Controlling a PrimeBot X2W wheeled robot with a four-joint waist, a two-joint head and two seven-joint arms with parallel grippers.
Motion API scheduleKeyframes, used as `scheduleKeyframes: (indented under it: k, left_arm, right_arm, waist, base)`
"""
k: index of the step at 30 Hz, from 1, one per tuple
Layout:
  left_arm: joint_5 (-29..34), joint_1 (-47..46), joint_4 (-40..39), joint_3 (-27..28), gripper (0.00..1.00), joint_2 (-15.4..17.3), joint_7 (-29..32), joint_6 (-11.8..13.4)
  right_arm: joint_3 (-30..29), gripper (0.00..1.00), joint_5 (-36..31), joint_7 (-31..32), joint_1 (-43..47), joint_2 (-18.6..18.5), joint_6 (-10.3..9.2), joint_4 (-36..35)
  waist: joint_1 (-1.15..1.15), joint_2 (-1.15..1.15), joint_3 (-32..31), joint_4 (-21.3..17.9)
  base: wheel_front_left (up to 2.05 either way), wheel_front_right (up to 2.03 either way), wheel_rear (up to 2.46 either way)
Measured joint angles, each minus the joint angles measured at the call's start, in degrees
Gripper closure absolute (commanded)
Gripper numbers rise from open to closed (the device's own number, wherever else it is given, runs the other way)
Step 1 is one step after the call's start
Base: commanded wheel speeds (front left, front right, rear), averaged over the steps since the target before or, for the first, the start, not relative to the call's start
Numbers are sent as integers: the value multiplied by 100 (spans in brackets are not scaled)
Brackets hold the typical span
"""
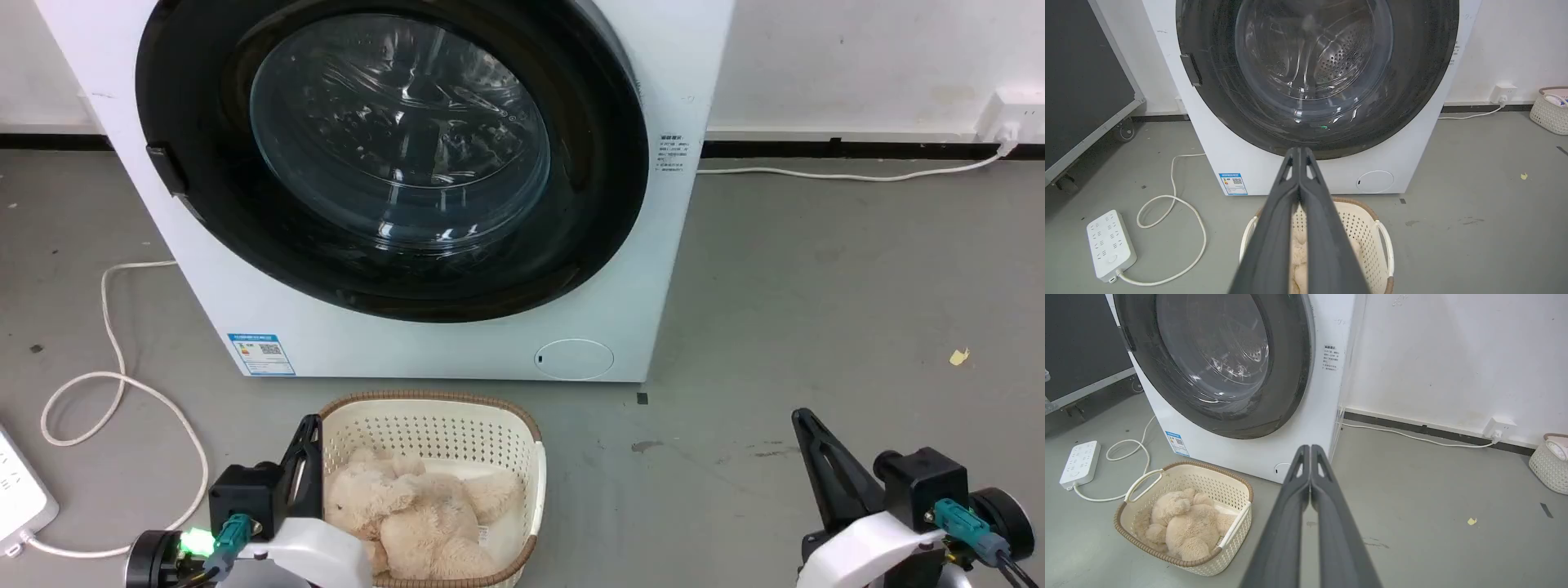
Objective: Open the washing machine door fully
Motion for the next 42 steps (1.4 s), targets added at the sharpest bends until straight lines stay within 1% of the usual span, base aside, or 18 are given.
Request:
scheduleKeyframes:
  k: [42]
  left_arm:
    - [0,0,0,0,100,0,0,0]
  right_arm:
    - [-1,100,0,0,0,0,0,0]
  waist:
    - [0,0,0,0]
  base:
    - [0,0,0]
